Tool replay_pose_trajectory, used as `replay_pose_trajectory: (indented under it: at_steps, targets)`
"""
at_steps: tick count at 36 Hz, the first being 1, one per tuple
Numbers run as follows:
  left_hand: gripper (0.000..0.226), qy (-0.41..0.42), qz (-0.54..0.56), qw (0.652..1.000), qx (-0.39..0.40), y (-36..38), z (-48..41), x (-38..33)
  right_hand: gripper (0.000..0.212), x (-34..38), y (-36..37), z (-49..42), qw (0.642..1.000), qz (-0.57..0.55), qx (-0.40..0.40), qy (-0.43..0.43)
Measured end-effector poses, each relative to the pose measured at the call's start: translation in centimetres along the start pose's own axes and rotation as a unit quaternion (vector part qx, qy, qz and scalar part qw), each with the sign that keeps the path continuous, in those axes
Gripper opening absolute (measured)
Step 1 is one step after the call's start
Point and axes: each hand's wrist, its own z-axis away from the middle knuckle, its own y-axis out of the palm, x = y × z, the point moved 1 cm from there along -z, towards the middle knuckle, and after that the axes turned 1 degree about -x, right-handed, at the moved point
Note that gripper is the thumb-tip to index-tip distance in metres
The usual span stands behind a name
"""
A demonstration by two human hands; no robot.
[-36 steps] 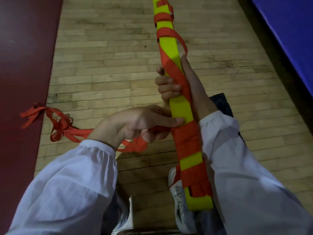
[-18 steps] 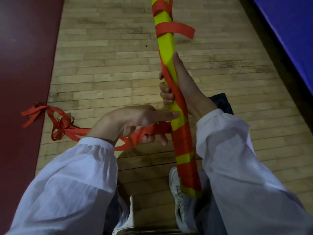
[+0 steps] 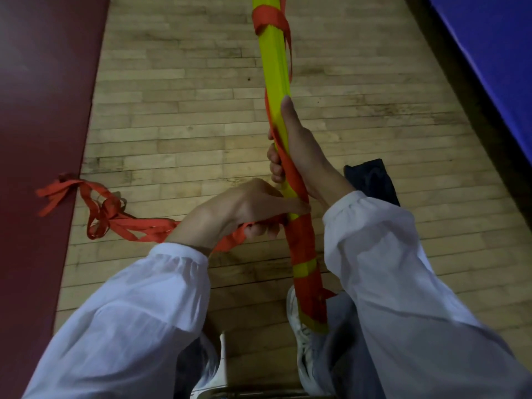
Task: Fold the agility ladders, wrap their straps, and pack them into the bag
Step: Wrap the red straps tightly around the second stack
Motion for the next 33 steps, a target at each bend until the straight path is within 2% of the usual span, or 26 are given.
replay_pose_trajectory:
  at_steps: [4,7,9,10,12,14,15,16,18,20,23,27,33]
  targets:
    - [0.041,-0.002,0.027,1.000,0.009,-0.4,0.1,0.0,0.066,0.1,-0.2,-0.2,0.999,-0.042,0.028,0.000]
    - [0.044,0.016,0.054,0.998,0.024,-0.8,0.5,-0.1,0.070,0.3,-1.0,-0.3,0.984,-0.164,0.059,0.022]
    - [0.046,0.038,0.075,0.995,0.044,-1.0,0.7,-0.3,0.062,0.6,-1.4,-0.3,0.965,-0.246,0.087,0.038]
    - [0.044,0.046,0.084,0.994,0.056,-1.0,0.8,-0.5,0.054,0.8,-1.5,-0.2,0.947,-0.297,0.112,0.053]
    - [0.041,0.053,0.101,0.990,0.077,-1.0,1.0,-0.6,0.041,0.9,-1.7,-0.3,0.889,-0.413,0.172,0.098]
    - [0.043,0.059,0.115,0.986,0.101,-1.0,1.1,-0.7,0.038,1.0,-1.8,-0.3,0.834,-0.482,0.240,0.125]
    - [0.043,0.064,0.121,0.984,0.111,-1.0,1.0,-0.7,0.040,1.0,-1.9,-0.2,0.819,-0.495,0.261,0.130]
    - [0.042,0.067,0.122,0.983,0.122,-1.0,1.0,-0.6,0.040,1.1,-1.9,-0.1,0.821,-0.489,0.262,0.133]
    - [0.040,0.072,0.123,0.979,0.143,-1.1,1.0,-0.4,0.033,1.1,-1.7,-0.1,0.855,-0.445,0.230,0.133]
    - [0.038,0.076,0.115,0.978,0.157,-1.0,1.1,-0.5,0.039,1.3,-1.5,0.1,0.893,-0.383,0.194,0.133]
    - [0.040,0.053,0.091,0.984,0.147,-1.3,-0.2,0.8,0.042,1.6,-1.2,0.3,0.927,-0.317,0.165,0.114]
    - [0.064,-0.044,0.061,0.989,0.126,-2.4,-2.6,3.7,0.037,1.4,-0.9,0.5,0.951,-0.257,0.142,0.100]
    - [0.067,-0.080,0.026,0.991,0.100,-2.6,-4.2,4.9,0.038,1.1,-0.7,0.6,0.972,-0.174,0.123,0.100]
